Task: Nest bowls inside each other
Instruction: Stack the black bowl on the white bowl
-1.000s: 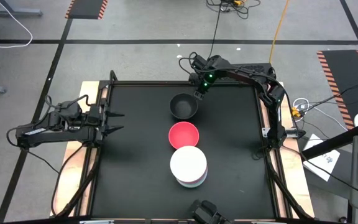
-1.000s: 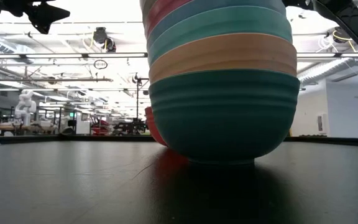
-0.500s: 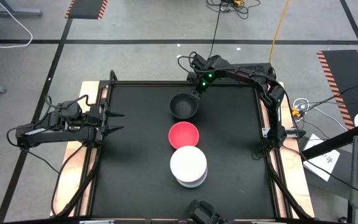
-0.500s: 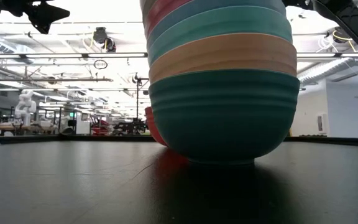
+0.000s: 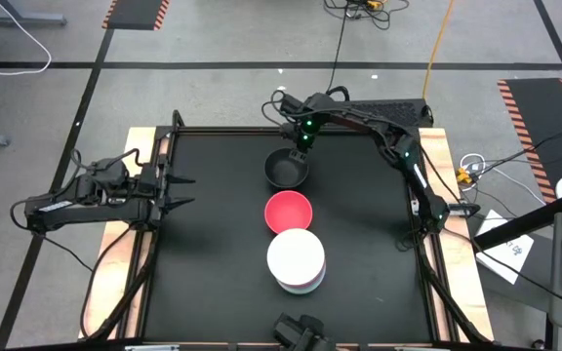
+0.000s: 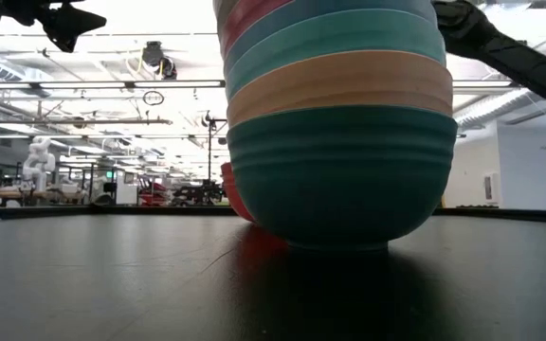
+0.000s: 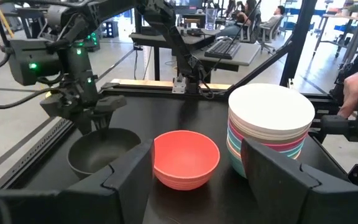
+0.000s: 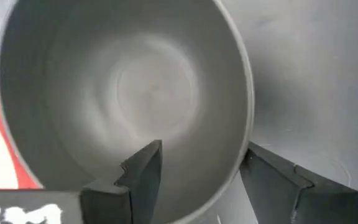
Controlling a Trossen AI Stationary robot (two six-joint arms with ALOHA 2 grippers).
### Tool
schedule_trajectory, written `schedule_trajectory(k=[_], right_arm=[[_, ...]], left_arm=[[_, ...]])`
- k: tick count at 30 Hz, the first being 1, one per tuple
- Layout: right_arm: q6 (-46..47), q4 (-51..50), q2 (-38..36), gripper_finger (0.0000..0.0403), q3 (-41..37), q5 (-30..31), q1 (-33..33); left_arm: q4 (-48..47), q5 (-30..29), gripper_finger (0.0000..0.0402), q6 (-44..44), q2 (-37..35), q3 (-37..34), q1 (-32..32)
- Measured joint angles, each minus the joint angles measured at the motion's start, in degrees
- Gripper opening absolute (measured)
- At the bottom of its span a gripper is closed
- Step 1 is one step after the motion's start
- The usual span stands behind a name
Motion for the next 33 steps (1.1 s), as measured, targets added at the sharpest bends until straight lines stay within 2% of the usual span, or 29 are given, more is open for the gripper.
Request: schedule_trajectory(k=[2, 5, 13, 18, 24, 33], right_arm=[[-1.5, -1.6, 0.7, 0.0196, 1.4, 0.7, 0.3], [-3.0, -1.6, 0.7, 0.0165, 1.6, 4.5, 0.4], [-6.8, 0.3, 0.7, 0.0014, 1.6, 4.6, 0.6], [-7.3, 2.0, 0.5, 0.0005, 1.6, 4.6, 0.7], [-7.7, 1.9, -1.5, 0.0003, 1.6, 8.3, 0.9], [-6.4, 2.3, -10.5, 0.0001, 2.0, 10.3, 0.2]], left_arm=[[-0.1, 0.0, 0.0243, -0.1, 0.0, 0.0, 0.0], [-0.1, 0.1, 0.0243, -0.2, 0.0, 0.0, 0.0], [-0.1, 0.3, 0.0243, -0.2, 0.0, 0.0, 0.0], [-0.4, 0.3, 0.0243, -0.1, 0.0, 0.0, 0.0], [-0.4, 0.2, 0.0243, 0.0, 0.0, 0.0, 0.0], [-0.4, -0.2, 0.0243, 0.1, 0.0, 0.0, 0.0]])
